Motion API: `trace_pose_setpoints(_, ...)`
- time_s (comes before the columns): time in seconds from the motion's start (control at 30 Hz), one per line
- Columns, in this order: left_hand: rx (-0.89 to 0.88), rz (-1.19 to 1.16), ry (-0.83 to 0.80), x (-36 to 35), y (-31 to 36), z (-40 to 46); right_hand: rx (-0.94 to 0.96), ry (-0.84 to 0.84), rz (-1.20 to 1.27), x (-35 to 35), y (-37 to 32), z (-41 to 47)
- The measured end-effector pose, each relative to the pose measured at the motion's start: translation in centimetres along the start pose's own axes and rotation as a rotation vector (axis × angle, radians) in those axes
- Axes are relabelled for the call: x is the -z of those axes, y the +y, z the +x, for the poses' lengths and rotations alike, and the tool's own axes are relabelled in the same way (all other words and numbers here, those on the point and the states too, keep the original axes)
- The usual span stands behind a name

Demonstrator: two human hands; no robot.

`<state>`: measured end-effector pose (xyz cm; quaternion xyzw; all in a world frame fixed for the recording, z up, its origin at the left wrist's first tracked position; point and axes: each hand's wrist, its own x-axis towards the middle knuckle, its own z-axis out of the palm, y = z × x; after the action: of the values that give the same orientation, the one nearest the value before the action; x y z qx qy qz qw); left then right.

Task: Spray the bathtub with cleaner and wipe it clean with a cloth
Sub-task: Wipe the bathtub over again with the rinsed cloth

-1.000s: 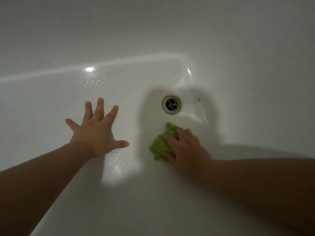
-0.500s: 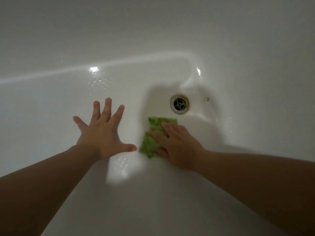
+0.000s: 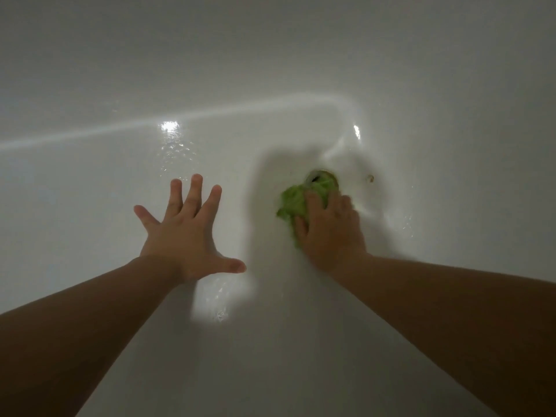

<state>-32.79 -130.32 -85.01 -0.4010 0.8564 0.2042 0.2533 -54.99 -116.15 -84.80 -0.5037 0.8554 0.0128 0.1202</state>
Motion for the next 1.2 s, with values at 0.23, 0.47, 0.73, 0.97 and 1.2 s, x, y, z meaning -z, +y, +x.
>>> trace_pose_setpoints(0.23,-0.001,0.000,0.021,-0.4,0.0,0.0,0.416,-0.141,0.011,0.1,-0.5,6.3)
trace_pose_setpoints(0.47,0.000,0.014,0.050,-0.5,-0.1,0.0,0.129,-0.069,-0.120,4.8,8.7,10.5)
trace_pose_setpoints(0.73,-0.029,-0.024,-0.006,0.0,-0.5,-1.0,0.142,-0.403,-0.328,5.0,9.2,-3.0)
trace_pose_setpoints(0.97,-0.136,0.002,-0.067,0.0,-3.3,-3.4,0.416,-0.595,-0.110,4.0,1.5,-8.6)
trace_pose_setpoints(1.2,-0.135,-0.024,-0.024,-0.8,-4.0,-4.0,0.432,-0.450,-0.069,1.9,-3.7,-2.7)
